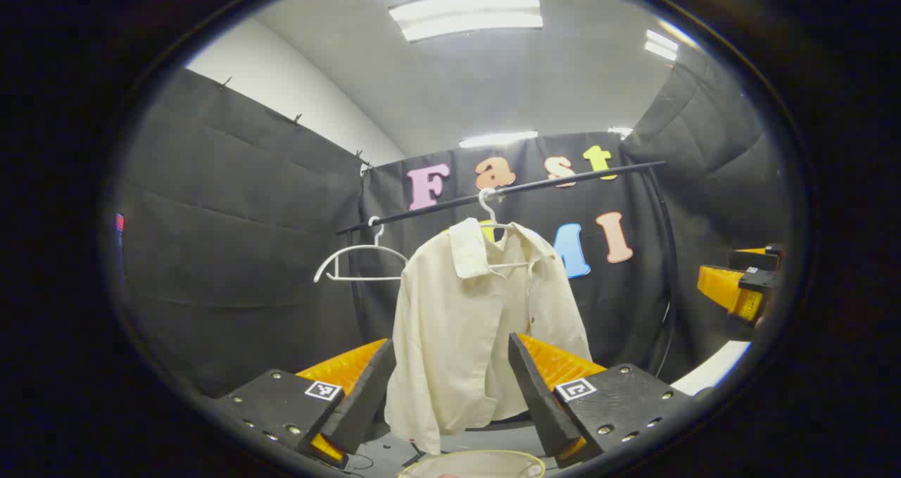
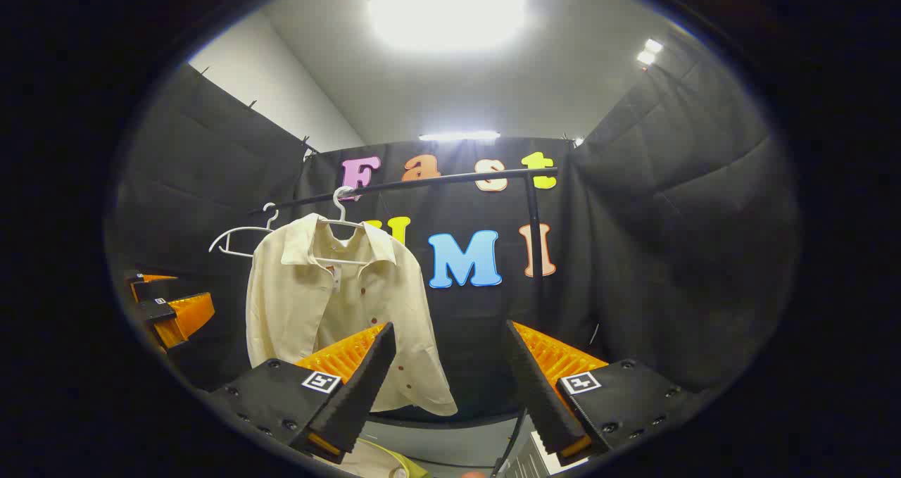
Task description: Grasp the clothes on the hanger with both hands and then place them into the laundry hamper below.
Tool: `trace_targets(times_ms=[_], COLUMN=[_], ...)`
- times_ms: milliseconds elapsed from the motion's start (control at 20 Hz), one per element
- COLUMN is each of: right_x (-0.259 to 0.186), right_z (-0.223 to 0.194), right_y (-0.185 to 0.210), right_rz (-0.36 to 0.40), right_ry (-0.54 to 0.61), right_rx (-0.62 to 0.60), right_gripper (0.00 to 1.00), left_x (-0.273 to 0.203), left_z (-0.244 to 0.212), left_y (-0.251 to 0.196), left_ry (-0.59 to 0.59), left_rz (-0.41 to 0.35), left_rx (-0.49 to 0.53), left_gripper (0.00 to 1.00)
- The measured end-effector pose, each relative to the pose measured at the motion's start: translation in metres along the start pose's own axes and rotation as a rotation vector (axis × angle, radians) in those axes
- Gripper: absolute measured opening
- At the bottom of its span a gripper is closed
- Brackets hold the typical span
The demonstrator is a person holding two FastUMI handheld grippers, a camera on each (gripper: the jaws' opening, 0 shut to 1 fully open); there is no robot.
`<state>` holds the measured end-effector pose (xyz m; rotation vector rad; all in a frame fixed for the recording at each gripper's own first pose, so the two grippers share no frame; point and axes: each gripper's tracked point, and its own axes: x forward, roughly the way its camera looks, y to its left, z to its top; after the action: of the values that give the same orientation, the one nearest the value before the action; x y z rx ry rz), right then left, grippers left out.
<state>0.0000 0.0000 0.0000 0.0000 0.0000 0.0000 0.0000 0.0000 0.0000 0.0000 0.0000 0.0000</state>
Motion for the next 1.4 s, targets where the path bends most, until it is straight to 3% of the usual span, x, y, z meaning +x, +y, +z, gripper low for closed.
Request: trace_targets(times_ms=[100,200,800,1400], right_x=[-0.001,-0.001,0.010,0.114], right_z=[-0.003,-0.004,0.004,0.018], right_y=[0.000,-0.003,0.010,0.049], right_rz=[0.003,-0.004,0.007,0.134], right_ry=[0.005,0.007,0.006,-0.042], right_rx=[-0.006,-0.012,0.016,0.041], right_gripper=[0.96,0.97,0.96,0.96], left_x=[0.003,0.004,0.012,0.111], left_z=[-0.004,-0.007,0.003,0.021], left_y=[-0.002,-0.004,0.007,-0.029], left_ry=[0.008,0.013,-0.011,-0.063], left_rz=[-0.004,-0.007,-0.003,0.036], left_rx=[-0.007,-0.008,0.005,0.039], left_gripper=[0.96,0.92,0.92,0.92])
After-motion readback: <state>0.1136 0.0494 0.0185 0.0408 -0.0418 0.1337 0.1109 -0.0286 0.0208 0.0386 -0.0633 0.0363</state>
